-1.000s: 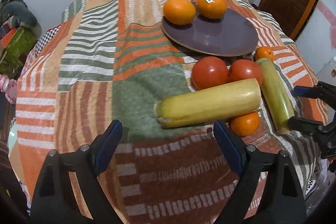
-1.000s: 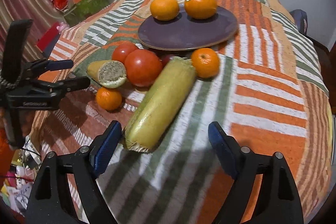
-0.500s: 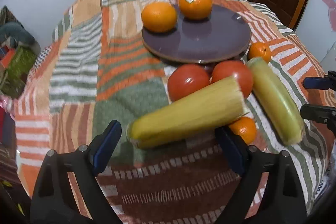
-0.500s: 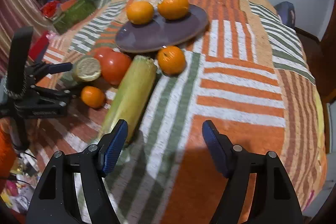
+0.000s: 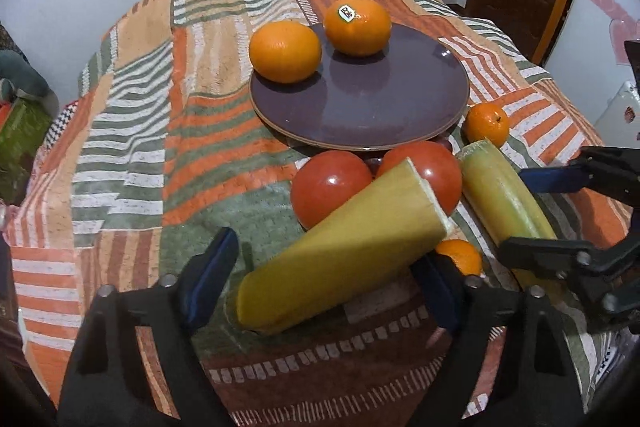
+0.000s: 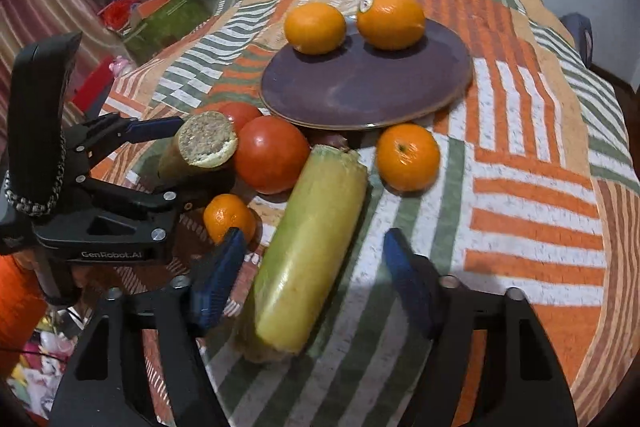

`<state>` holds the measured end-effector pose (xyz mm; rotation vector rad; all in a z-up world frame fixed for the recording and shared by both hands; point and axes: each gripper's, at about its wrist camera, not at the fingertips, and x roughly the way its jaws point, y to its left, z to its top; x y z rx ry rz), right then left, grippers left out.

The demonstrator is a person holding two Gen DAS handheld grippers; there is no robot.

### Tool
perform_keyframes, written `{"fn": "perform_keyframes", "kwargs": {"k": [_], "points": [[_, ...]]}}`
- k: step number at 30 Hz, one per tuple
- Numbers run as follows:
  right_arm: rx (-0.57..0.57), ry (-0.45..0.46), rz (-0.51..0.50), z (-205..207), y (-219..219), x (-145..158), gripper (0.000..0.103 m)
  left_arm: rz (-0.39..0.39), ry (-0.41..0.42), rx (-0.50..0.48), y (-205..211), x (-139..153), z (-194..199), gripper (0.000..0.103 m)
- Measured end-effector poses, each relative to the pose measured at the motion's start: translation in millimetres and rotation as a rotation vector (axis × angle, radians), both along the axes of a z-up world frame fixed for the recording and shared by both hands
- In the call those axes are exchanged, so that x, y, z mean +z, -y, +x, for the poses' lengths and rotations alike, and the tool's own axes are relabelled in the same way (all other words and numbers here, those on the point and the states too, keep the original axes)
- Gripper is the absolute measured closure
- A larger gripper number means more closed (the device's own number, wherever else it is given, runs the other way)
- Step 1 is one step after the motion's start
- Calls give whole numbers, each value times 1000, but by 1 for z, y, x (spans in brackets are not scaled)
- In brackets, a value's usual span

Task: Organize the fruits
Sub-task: 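Grasp the yellow corn cob with the left tool while the right tool grasps the green corn cob, then lift both corn cobs upright and carry them toward the plate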

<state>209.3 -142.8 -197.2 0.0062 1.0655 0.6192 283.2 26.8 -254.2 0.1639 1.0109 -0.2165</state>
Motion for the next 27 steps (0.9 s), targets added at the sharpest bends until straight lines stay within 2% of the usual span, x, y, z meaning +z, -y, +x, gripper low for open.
{"fn": "perform_keyframes", "kwargs": {"k": [1,9,16,18,23,27], "points": [[12,-4,2,0,-1,0,56,-19,-15,-9,-1,-1,0,35],[9,-25,46,0,10,-1,61,3,-18,6,-4,1,-4,47],[20,-22,40,-5,14,3,66,-77,-53,43,-22,12,-17,62],[25,-18,28,-8,15,5,67,-106,-67,57,-29,15,-23,64],[44,1,-14,-20,17,9,67,-97,-94,88,-40,16,-41,69],[60,10,-50,-28,19,12,68,-89,-135,104,-46,10,-53,69]]}}
